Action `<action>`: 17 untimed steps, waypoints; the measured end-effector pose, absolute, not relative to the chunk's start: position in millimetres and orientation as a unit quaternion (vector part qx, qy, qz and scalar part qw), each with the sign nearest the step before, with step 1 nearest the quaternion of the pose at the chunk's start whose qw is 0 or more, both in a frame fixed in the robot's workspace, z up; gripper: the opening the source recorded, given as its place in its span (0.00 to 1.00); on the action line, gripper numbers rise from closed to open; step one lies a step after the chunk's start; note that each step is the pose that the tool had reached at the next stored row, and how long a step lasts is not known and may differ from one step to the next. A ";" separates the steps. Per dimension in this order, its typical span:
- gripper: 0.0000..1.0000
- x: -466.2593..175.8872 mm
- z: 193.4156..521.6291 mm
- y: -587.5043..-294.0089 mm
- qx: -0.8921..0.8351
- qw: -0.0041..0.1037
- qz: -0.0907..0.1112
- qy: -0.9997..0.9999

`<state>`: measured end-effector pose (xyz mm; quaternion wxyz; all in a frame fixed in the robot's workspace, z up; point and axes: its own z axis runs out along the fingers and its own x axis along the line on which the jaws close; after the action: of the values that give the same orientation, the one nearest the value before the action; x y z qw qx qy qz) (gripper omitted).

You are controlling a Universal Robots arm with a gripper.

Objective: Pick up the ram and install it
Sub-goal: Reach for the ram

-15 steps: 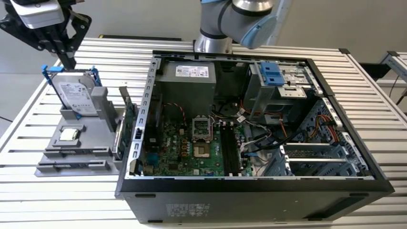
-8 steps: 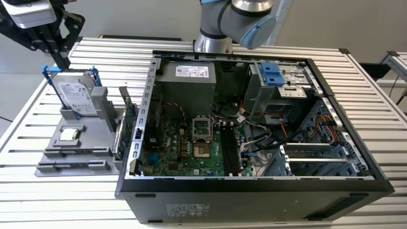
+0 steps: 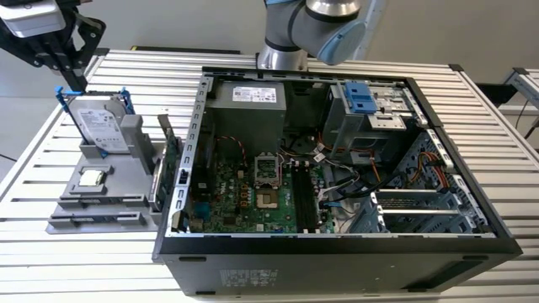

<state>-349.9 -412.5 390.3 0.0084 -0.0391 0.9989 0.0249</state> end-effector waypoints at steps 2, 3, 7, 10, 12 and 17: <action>0.00 -352.3 390.2 -412.5 -0.038 0.008 0.025 0.999; 0.00 -353.4 390.2 -412.5 -0.037 0.008 0.025 0.999; 0.00 -358.1 390.0 -412.5 -0.035 0.009 0.025 0.999; 0.00 -361.0 389.9 -412.5 -0.033 0.009 0.025 0.999; 0.00 -362.3 389.9 -412.6 -0.033 0.009 0.025 0.999; 0.00 -362.7 389.9 -412.5 -0.033 0.009 0.025 0.999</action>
<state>-362.7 -412.5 389.9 0.0086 -0.0329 0.9991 0.0249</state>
